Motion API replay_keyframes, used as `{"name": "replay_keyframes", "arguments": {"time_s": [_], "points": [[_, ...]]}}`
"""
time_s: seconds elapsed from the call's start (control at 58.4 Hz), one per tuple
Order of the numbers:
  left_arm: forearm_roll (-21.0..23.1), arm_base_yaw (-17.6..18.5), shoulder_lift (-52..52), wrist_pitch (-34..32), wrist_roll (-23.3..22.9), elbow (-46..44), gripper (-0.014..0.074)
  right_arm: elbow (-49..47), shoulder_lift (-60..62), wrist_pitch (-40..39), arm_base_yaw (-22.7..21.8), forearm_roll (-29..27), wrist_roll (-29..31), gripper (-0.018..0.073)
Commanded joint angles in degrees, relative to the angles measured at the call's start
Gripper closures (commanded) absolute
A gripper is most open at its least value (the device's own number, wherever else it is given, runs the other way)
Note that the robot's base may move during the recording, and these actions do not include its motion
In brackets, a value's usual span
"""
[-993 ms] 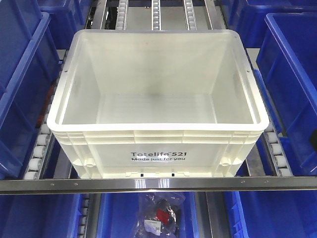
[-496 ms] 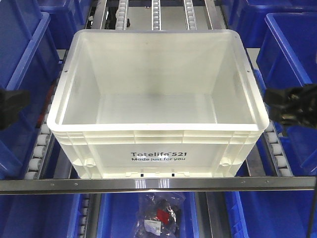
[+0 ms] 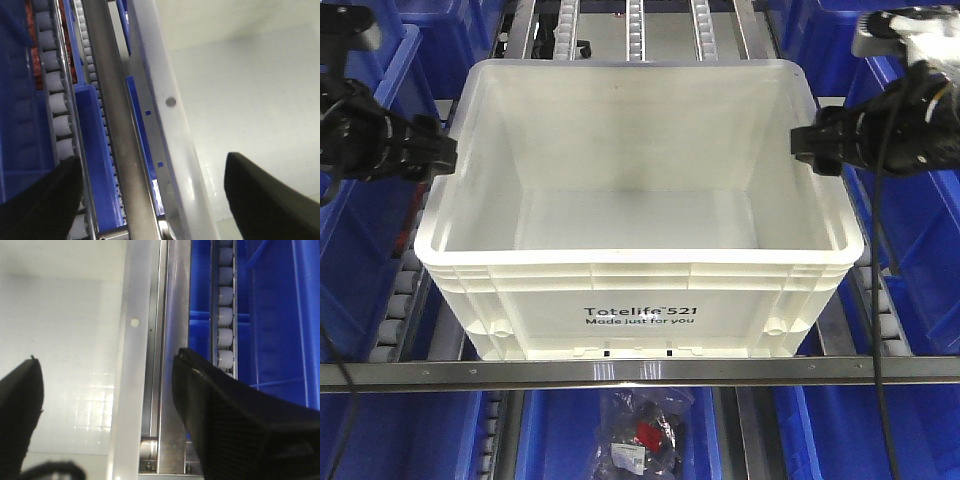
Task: Move bin from left to right shelf
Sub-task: 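Lower both grippers onto the crate's side rims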
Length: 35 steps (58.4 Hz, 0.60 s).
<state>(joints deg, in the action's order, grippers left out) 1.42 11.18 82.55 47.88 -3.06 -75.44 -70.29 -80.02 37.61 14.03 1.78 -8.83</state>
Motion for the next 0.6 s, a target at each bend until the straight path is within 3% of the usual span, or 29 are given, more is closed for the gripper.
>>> {"name": "replay_keyframes", "arguments": {"time_s": [0.0,0.274,0.582], "points": [[0.43,0.28,0.91,-1.44,0.01,-3.84,0.0048,-5.13,-1.52,-0.13,-0.42,0.40,-0.28,0.0050],[0.49,0.28,7.34,1.24,-0.50,-9.66,0.0048,-13.55,-8.75,7.21,-2.84,-1.09,-0.87,0.0050],[2.55,0.34,11.24,2.04,-0.50,-12.70,0.0048,-15.08,-13.02,8.03,-2.62,-4.94,4.76,0.0050]]}}
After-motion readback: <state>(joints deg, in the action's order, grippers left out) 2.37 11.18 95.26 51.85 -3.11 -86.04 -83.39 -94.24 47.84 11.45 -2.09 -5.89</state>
